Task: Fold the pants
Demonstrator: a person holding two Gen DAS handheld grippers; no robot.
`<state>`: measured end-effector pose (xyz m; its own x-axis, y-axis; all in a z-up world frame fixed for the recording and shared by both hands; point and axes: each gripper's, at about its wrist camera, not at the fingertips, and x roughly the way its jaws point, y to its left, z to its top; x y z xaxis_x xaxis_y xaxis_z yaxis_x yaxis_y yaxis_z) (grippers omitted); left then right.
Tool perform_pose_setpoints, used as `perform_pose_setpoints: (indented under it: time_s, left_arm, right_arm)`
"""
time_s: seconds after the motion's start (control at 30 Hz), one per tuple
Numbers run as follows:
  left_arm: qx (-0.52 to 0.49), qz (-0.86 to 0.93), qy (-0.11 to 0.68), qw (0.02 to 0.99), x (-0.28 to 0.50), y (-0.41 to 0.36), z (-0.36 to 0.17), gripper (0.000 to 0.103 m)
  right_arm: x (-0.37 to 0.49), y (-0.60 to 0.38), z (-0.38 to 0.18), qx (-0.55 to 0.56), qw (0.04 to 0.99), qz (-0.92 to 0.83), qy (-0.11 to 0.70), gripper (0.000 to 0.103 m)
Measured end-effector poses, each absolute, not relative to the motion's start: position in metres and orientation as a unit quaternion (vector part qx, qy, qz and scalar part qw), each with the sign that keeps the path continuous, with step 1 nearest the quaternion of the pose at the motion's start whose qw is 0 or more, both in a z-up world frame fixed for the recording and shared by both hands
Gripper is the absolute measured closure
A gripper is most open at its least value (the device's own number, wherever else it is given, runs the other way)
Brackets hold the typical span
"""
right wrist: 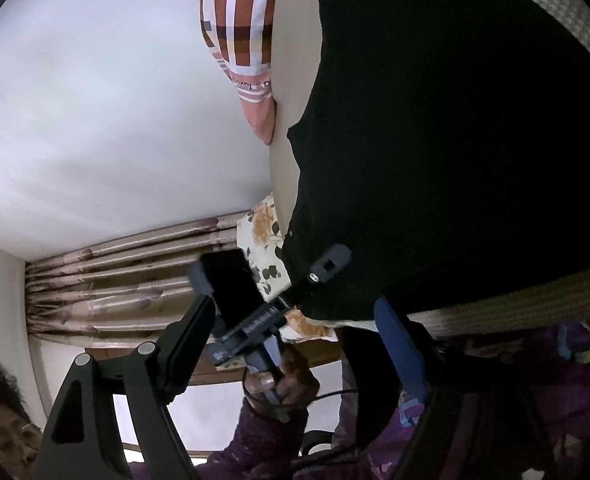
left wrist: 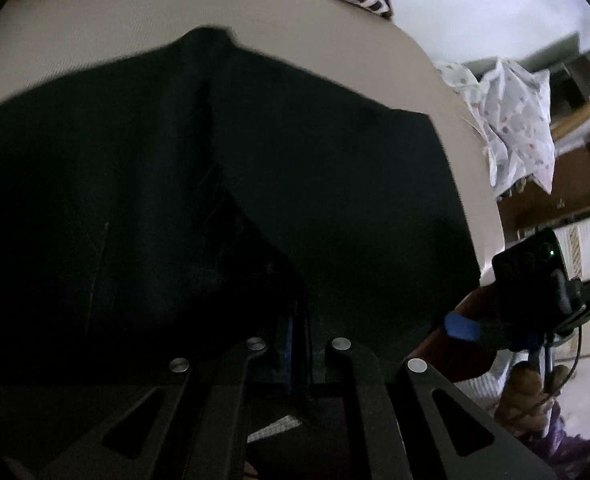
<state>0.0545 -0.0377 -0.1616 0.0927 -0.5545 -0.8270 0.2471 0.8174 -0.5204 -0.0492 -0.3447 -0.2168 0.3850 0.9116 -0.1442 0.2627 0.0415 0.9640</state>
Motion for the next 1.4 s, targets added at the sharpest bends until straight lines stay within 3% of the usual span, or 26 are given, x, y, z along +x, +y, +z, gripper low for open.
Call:
perform_pose_setpoints:
  time_s: [0.27, 0.5, 0.73, 0.83, 0.93, 1.13, 1.4]
  left_arm:
    - [-0.146, -0.276, 0.601, 0.735, 0.051, -0.039, -0.164, 0.098]
    - [-0.155, -0.268, 0.59, 0.746, 0.049, -0.046, -0.164, 0.098]
    - [-0.16, -0.265, 0.584, 0.75, 0.048, -0.047, -0.164, 0.098]
    - [-0.164, -0.265, 0.584, 0.75, 0.048, -0.047, -0.165, 0.098]
    - [-0.174, -0.266, 0.586, 0.746, 0.048, -0.045, -0.167, 0.097]
    - [-0.184, -0.269, 0.591, 0.738, 0.05, -0.043, -0.171, 0.097]
    - [-0.186, -0.271, 0.594, 0.734, 0.051, -0.034, -0.17, 0.097]
  right_arm:
    - [-0.039, -0.33, -0.188, 0.569, 0.578, 0.345, 0.473, 0.021]
    - [0.04, -0.286, -0.116, 0.304, 0.717, 0.381, 0.497, 0.021]
    - [0.115, -0.233, -0.11, 0.084, 0.781, 0.391, 0.48, 0.031]
    - [0.135, -0.219, -0.116, 0.046, 0.769, 0.417, 0.482, 0.047]
    - [0.152, -0.208, -0.132, 0.003, 0.762, 0.417, 0.496, 0.053]
    - [0.171, -0.203, -0.166, -0.024, 0.735, 0.416, 0.534, 0.054]
    - [0.157, -0.216, -0.16, -0.018, 0.713, 0.463, 0.526, 0.059]
